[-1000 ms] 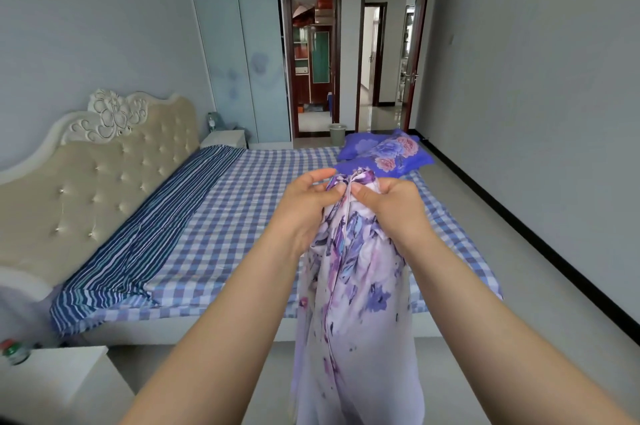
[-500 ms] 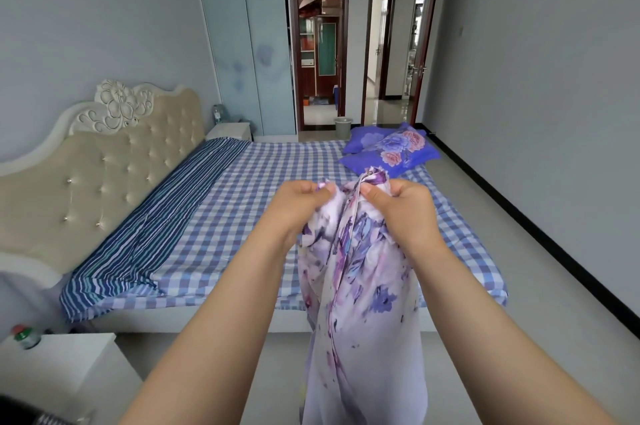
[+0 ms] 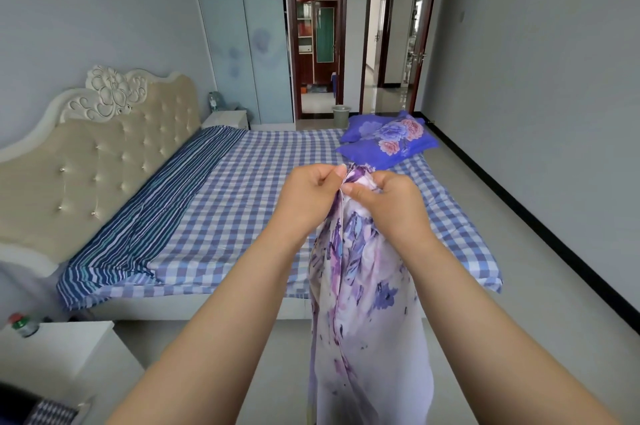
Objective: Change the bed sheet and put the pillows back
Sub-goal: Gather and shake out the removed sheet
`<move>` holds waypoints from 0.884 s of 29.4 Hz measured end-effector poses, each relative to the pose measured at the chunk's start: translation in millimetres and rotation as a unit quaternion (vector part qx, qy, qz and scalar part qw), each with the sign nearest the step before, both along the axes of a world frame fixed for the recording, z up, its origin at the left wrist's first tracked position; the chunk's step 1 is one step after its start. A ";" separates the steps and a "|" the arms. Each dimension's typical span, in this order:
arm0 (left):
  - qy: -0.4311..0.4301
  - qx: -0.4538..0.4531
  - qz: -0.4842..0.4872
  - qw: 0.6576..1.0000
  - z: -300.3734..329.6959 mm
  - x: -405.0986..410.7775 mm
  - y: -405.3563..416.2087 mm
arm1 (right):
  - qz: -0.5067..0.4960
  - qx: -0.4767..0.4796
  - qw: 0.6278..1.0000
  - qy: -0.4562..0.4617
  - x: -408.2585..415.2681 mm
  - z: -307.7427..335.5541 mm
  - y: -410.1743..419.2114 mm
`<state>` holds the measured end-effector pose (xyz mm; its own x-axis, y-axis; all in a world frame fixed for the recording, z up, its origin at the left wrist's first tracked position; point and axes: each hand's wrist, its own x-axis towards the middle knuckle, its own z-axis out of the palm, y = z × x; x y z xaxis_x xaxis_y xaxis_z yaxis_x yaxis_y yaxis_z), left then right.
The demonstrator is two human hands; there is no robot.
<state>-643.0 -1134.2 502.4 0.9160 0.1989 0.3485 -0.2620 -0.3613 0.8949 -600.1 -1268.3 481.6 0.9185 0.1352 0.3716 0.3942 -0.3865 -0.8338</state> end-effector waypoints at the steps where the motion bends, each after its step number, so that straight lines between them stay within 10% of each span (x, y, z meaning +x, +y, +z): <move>1: -0.002 -0.001 -0.024 1.000 0.7 -2.3 0.1 | -0.005 -0.002 1.000 0.001 0.1 -0.2 -0.8; 8: 0.020 -0.063 -0.024 0.998 -5.2 5.5 4.1 | 0.020 -0.037 0.999 0.010 0.2 -0.4 1.6; 14: 0.057 -0.315 0.111 0.941 -2.4 40.7 39.8 | 0.107 0.076 0.969 0.209 21.2 14.9 -18.4; 18: -0.002 -0.163 0.215 0.963 11.0 63.5 72.6 | 0.120 0.119 0.955 0.244 52.8 14.4 -45.5; 26: -0.094 -0.122 0.192 0.969 44.4 98.2 78.6 | 0.148 -0.109 0.979 0.088 49.2 -14.0 -32.7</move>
<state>-544.8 -1055.7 546.8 0.6825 0.6099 0.4027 -0.3174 -0.2490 0.9150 -550.9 -1301.0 467.6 0.8745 0.4630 0.1448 0.3740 -0.4534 -0.8091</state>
